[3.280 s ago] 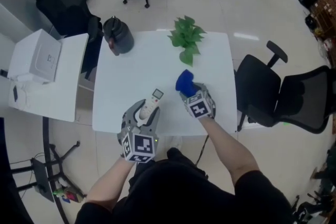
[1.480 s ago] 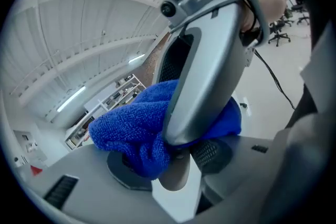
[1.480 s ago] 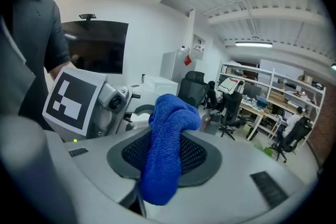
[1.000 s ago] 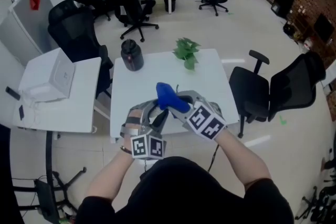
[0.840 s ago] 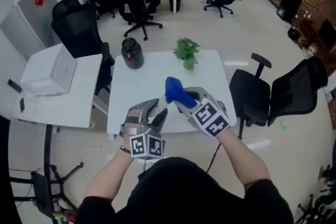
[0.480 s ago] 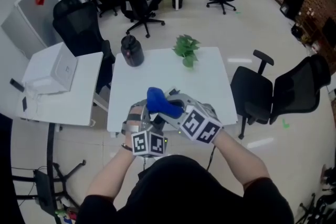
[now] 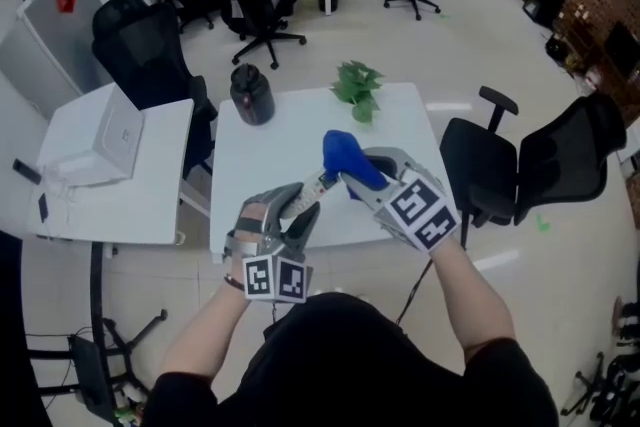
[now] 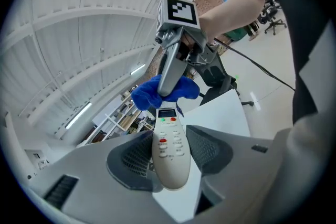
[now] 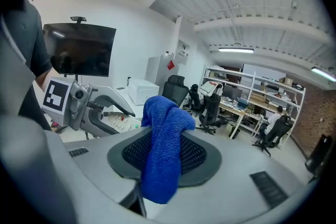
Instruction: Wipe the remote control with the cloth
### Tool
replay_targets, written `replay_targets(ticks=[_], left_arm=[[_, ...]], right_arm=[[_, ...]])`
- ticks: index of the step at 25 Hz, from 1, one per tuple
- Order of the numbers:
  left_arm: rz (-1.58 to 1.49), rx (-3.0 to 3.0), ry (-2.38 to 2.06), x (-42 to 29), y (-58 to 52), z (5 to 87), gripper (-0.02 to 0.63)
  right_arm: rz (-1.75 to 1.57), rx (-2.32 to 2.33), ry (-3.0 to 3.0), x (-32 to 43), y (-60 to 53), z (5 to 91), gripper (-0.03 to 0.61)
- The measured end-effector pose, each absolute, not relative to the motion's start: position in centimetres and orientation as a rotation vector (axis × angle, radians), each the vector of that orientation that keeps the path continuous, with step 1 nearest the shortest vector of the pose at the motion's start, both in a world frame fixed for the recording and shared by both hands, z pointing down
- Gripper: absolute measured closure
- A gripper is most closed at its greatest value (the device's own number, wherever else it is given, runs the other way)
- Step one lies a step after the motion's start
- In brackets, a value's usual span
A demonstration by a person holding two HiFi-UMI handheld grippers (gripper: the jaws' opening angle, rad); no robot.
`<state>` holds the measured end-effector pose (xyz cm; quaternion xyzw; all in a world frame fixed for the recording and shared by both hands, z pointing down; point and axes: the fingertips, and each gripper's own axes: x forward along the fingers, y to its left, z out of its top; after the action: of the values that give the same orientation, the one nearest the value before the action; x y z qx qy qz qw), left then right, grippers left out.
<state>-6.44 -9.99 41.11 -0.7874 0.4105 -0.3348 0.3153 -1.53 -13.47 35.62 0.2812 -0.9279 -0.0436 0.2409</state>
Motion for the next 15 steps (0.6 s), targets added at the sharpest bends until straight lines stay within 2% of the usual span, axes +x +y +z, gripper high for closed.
replay_targets(ticks=[8,15], left_arm=[[-0.858,-2.101,1.090,-6.2,-10.7,40.6,0.411],[-0.849,-2.104,1.080,-6.2,-10.1,40.9,0.411]], right_arm=[[-0.184,0.476,-2.553,-8.1,-7.6,37.1,0.449],[-0.143,0.602,-2.521,-5.7,-9.9,37.7,0.449]])
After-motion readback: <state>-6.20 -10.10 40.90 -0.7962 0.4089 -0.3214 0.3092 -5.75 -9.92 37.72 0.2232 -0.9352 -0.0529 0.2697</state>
